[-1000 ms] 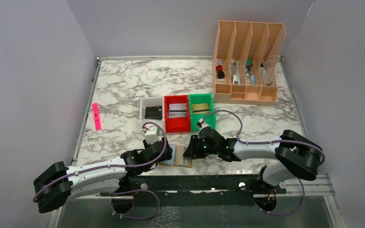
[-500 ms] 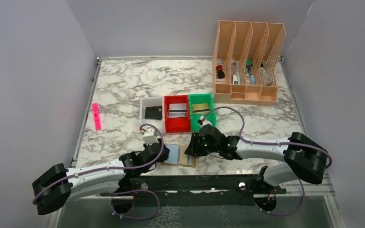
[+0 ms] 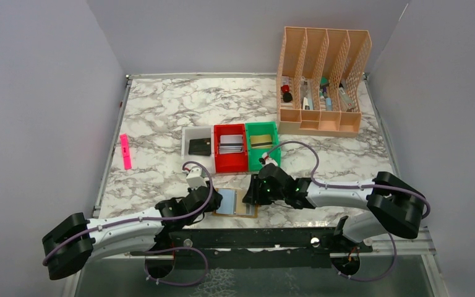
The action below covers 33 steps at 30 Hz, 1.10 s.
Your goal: Take the credit cards out of the card holder
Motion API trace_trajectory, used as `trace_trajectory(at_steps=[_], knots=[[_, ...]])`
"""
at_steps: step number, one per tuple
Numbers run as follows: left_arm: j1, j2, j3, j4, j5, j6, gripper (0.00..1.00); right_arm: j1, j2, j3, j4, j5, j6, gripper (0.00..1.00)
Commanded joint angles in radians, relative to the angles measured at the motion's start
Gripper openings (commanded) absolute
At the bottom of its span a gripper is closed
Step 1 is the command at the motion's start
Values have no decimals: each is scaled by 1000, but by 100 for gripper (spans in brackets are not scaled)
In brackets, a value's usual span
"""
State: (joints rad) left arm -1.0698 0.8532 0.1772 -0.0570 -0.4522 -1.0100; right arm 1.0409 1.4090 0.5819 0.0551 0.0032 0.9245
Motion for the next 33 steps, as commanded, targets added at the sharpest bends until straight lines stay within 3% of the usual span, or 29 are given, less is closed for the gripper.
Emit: trace_trajectory(at_steps=[1,14,33], knots=[[-5,33,-10,-35,74,-7,34,6,30,-12,-16,48,30,42],[-5,39,-11,-25,75,-2,31,6,-37,-2,-79,95,14,42],[-6,28,-10,-10,91,15,30,6,19,12,20,-20,-30,39]])
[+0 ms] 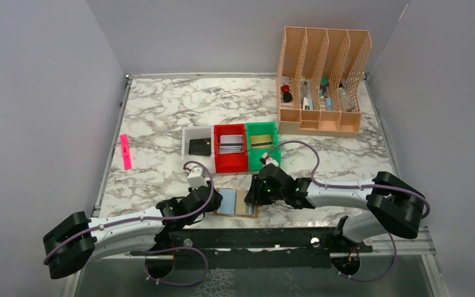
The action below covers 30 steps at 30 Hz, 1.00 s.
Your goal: Take the credit cards out of the card holder
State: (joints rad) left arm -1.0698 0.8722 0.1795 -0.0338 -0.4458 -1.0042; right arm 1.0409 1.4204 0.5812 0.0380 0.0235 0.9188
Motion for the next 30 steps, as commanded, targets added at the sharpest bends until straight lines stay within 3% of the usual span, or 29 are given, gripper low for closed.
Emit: trace_trajectory(at_steps=[1,30], knots=[[-6,10,-14,-32,85,9,30,7,2,15,29,-39,-27,39],[-6,24,-10,-13,93,18,29,18,12,159,-211,35,-166,45]])
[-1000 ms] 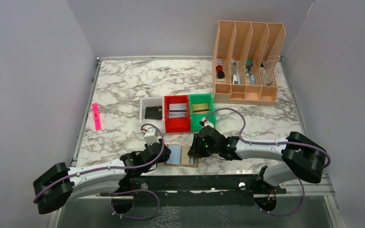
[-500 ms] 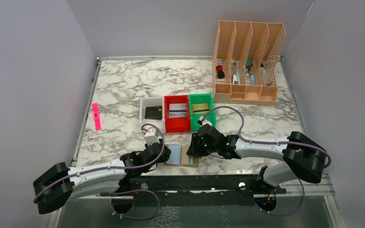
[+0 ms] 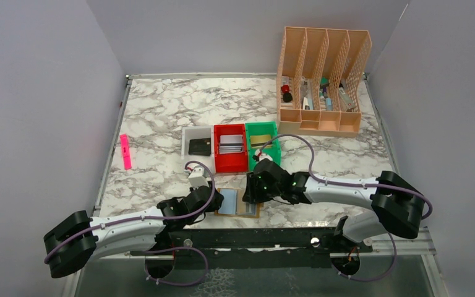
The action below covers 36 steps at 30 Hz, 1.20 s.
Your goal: Take the credit cards out of the card holder
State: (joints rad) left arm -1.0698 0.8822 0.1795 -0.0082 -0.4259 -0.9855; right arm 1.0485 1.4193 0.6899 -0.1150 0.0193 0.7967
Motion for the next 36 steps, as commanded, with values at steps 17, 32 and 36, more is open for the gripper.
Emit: trace_trajectory(at_steps=[17,32,36], knots=[[-7,25,-5,-31,73,2,29,57,65,141,-132,98,-96,45],[-7,0,-9,-27,89,2,29,57,56,113,76,-57,-38,46],[-7,-21,-12,-27,95,1,29,57,109,114,130,-123,-33,46]])
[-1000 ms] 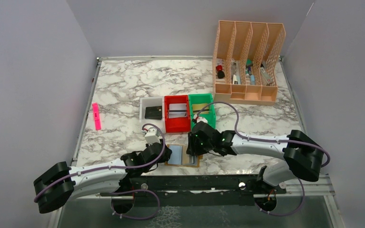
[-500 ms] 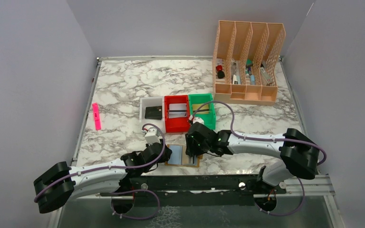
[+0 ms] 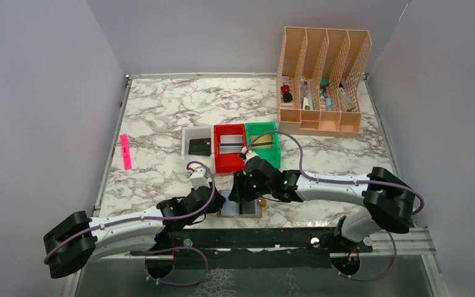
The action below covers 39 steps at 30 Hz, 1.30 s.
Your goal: Take the credit cards out of the card holder
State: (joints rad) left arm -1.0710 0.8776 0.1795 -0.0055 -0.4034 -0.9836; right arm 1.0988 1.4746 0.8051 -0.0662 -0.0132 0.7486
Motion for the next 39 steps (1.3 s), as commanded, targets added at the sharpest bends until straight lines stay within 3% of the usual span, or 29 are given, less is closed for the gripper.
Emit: trace_trajectory(at_steps=[1,8,17,27,39], knots=[[-5,-24,-15,-30,74,-2,29,6,68,1,98,-106,16,46],[-6,-73,-24,-63,63,-8,30,7,91,-13,163,-160,32,47],[-6,-124,-3,-139,20,-23,45,7,-68,-142,111,39,83,49],[-6,-160,73,-264,-12,-24,54,7,-8,-172,222,-42,97,48],[-7,-232,139,-387,-47,-28,57,7,77,-146,278,-98,78,46]])
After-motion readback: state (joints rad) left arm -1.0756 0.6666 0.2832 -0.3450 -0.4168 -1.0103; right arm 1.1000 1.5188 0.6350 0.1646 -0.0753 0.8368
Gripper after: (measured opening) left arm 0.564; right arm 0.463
